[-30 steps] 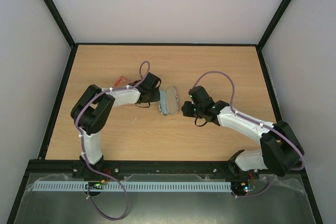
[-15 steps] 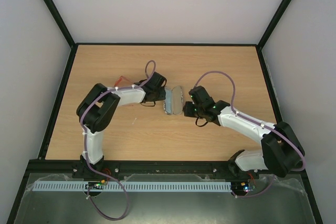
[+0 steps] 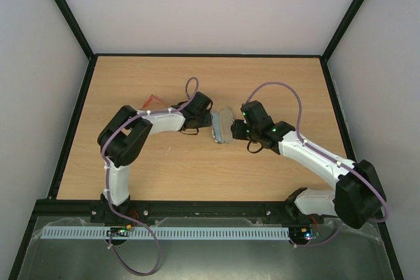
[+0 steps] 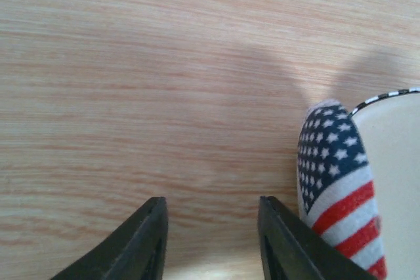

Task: Organize the sunglasses
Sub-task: Adjust the sunglasses case at the center of the board.

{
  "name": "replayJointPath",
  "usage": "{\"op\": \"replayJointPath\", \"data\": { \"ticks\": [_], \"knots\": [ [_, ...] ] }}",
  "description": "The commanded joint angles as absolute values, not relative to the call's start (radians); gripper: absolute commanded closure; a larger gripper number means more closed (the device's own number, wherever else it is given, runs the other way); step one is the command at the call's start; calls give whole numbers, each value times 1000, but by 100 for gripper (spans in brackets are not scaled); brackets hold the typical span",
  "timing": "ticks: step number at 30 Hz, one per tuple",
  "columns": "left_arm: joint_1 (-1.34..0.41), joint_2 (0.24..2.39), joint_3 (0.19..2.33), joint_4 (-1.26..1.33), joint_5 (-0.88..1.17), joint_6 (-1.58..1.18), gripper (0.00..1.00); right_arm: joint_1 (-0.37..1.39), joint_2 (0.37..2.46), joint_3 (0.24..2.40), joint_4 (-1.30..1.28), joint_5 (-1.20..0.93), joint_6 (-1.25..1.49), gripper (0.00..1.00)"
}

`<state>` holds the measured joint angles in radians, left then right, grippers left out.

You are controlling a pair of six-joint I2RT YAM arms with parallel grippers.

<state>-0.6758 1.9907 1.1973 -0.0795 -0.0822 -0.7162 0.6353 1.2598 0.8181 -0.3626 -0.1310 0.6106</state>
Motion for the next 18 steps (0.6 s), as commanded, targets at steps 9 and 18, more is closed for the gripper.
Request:
{"op": "replayJointPath", "data": {
  "ticks": [9, 18],
  "knots": [
    [-594, 1793, 1086, -180, -90, -701, 40, 632, 1261, 893, -425, -118, 587, 58],
    [-490, 1538, 960, -259, -83, -679, 27, 631, 1361, 974, -416, -160, 556, 58]
  ]
}}
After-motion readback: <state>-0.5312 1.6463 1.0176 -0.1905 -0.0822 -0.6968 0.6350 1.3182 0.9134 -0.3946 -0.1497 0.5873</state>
